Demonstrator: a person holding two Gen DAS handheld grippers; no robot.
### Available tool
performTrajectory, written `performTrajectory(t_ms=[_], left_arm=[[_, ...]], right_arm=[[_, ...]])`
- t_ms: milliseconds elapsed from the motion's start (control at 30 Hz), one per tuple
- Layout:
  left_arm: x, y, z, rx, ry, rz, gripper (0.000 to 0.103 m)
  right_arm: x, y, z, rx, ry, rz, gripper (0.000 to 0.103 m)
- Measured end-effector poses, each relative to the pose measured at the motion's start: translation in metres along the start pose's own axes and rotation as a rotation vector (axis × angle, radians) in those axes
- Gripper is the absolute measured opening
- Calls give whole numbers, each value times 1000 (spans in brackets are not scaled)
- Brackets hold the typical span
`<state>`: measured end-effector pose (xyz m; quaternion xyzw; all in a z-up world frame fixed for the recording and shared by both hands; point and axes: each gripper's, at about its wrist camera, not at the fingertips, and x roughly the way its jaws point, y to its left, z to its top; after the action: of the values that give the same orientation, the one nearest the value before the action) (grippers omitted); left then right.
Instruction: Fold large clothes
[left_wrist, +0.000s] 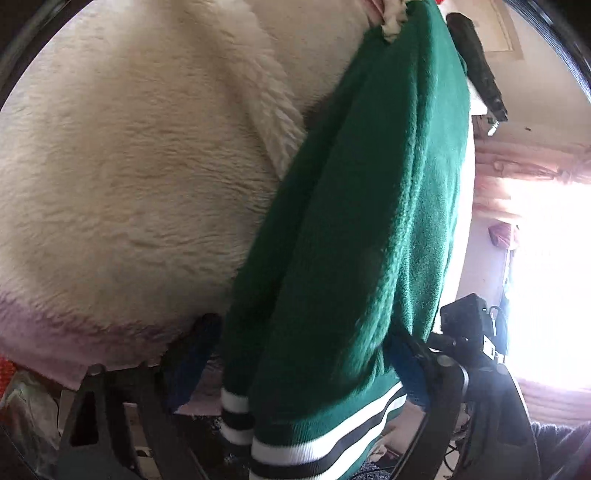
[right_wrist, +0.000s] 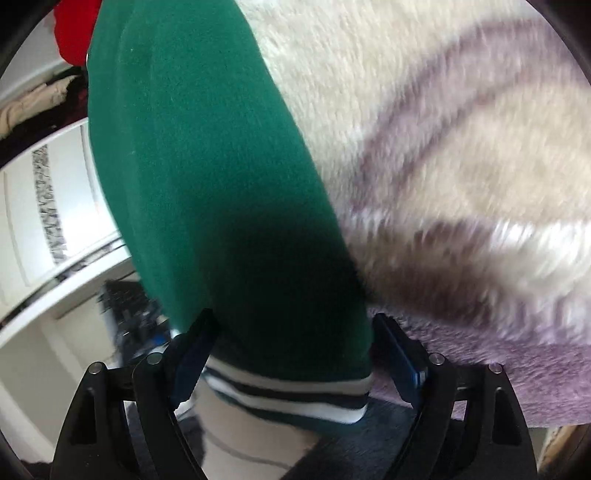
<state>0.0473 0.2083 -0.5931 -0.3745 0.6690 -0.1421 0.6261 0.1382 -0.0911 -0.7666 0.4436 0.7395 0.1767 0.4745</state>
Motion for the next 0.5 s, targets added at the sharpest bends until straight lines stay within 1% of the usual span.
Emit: performTrajectory(t_ms=[33, 67, 100, 133, 167, 233, 267, 333, 367, 400, 433, 467, 500], left_arm=[[1, -1, 1, 2, 3, 0, 93], [-7, 0, 5, 4, 4, -8, 93], [-6, -2, 4, 7, 6, -15, 93], [-6, -2, 4, 10, 8, -23, 93], [2, -10, 0, 11, 10, -30, 93], [4, -11, 2, 4, 15, -40, 93], [6, -9, 1, 1, 15, -44, 93], [3, -3, 1, -12, 14, -61, 93], [1, 1, -1, -16, 12, -71, 93], [0, 3, -1, -17, 11, -80, 93], [0, 6, -2, -19, 8, -93, 92], [-2, 11, -5, -20, 5, -102, 93], [-4, 14, -6, -22, 2, -110, 92]], right_arm=[[-8, -4, -8, 11, 34, 33, 87], [-16, -5, -18, 22, 62, 56, 87], [-15, -7, -20, 27, 83, 77, 87], [-14, -10, -20, 27, 94, 80, 87], [-6, -9, -16, 32, 95, 86, 87], [11, -6, -6, 54, 105, 113, 87], [12, -6, -5, 57, 102, 114, 87], [12, -4, -6, 40, 114, 141, 83], [10, -6, -8, 29, 127, 158, 74], [6, -10, -10, 22, 138, 168, 59], [4, -14, -11, 18, 146, 173, 52], [1, -18, -11, 17, 147, 181, 47], [0, -21, -10, 27, 139, 184, 47]])
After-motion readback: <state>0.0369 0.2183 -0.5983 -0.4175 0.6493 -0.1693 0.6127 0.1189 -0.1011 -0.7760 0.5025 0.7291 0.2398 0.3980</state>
